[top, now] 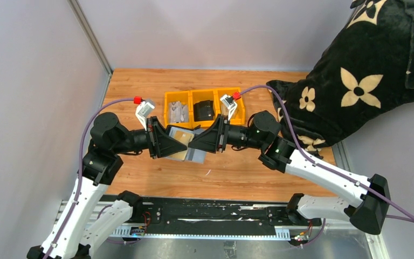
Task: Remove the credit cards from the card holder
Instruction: Remove the credit card from the card holder.
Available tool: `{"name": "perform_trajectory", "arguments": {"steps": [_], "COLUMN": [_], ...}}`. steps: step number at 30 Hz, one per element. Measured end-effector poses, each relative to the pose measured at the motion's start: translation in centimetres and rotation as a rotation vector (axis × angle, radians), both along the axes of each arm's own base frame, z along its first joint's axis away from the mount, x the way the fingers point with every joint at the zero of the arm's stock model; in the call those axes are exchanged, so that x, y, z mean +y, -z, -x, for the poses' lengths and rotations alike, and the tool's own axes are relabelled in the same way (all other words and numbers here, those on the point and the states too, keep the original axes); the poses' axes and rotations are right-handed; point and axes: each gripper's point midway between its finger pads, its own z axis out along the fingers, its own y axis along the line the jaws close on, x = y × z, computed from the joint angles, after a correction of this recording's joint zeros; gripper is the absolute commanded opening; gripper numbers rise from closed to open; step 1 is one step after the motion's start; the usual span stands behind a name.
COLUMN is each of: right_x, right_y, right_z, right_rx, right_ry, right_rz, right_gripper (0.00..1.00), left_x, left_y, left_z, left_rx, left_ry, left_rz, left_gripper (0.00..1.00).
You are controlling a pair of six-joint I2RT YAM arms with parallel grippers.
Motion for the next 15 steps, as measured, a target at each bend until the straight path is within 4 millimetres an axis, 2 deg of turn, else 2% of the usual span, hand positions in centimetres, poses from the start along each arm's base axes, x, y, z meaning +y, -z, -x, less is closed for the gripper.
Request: {"name": "perform_trajectory", "arguments": {"steps": [2, 5, 7, 12, 15], "right_x": [0.3, 0.9, 1.2, 1.4, 1.2], "right_y": [0.0, 0.0, 0.0, 0.0, -0.3], "right_z": [0.0, -0.2, -0.4, -0.4, -0.2], "right_rx": [0.011, 0.033, 0.044, 0.069, 0.067], "right_ry": [-0.014, -0.036, -0.047, -0.058, -0.065], "right_rz": [-0.009, -0.028, -0.036, -0.042, -0.057], "right_gripper": [0.36, 0.28, 0.21, 0.07, 0.03], "left_x": [0.1, 0.3, 0.4, 0.3, 0.2], "left_y": [-0.1, -0.2, -0.3, -0.7, -0.9], "left_z": [0.0, -0.2, -0.2, 0.7, 1.3], "left_rx": [-0.004, -0.009, -0.017, -0.037, -0.033], "left_ry": [-0.005, -0.021, -0.029, 0.015, 0.053], "left_rz": [0.001, 0.003, 0.006, 0.019, 0.035], "left_gripper": [0.06, 0.32, 0.43, 0.48, 0.49]}}
